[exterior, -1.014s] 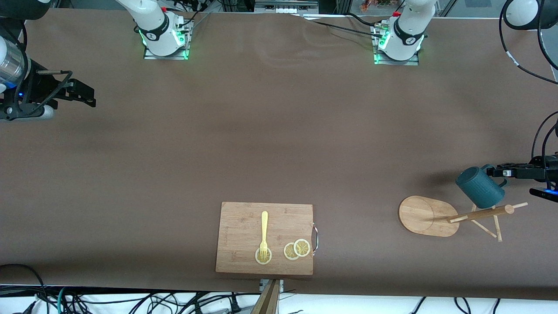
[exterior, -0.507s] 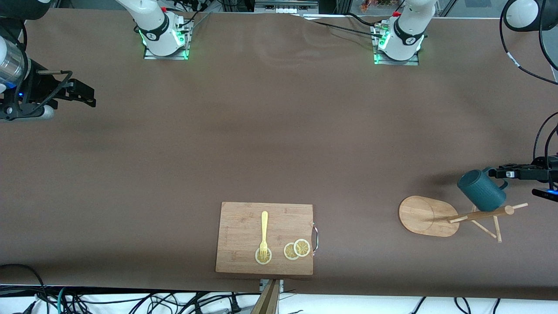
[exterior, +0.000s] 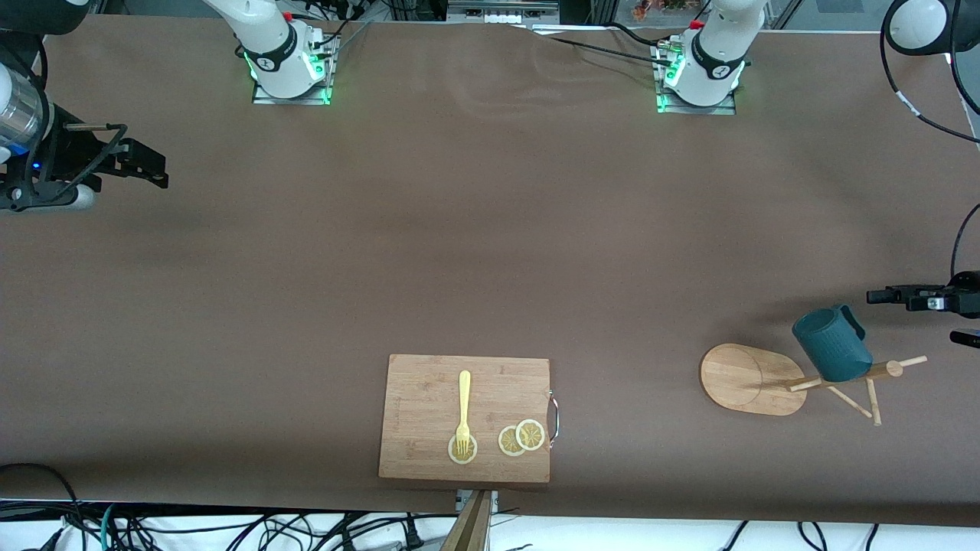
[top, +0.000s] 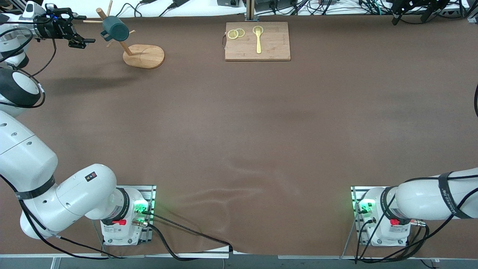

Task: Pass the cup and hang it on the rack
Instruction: 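Release the mug handle and raise the left gripper away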

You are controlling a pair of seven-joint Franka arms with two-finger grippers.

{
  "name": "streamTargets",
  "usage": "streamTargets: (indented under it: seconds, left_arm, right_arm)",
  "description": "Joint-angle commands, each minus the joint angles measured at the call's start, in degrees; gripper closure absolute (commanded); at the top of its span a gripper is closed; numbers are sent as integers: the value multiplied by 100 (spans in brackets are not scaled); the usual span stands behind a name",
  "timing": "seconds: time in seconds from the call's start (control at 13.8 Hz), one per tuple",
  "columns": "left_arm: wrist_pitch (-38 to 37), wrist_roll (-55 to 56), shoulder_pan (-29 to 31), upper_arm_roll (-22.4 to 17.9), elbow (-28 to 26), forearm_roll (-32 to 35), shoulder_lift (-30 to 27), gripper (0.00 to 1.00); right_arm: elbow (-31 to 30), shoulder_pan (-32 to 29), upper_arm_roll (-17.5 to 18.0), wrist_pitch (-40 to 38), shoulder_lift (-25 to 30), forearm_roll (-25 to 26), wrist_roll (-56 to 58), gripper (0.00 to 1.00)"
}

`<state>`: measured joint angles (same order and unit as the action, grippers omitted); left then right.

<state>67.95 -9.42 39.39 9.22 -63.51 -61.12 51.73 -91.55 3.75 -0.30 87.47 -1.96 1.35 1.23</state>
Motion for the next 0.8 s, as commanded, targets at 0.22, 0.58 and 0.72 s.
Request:
streamTargets:
  seconds: [0.22, 0.58, 0.72]
  left_arm:
    - [-792, -69, -246, 124, 699, 1495, -346, 0]
    - [-766, -69, -1439, 124, 709, 3682, -1531, 0]
    - [-722, -78, -2151, 133, 709, 4683, -1919, 0]
  right_arm:
    - [41, -76, 48, 51, 3, -56, 35, 0]
    - [41, -68, 39, 130, 3, -214, 44, 0]
    - [41, -68, 48, 147, 3, -232, 35, 0]
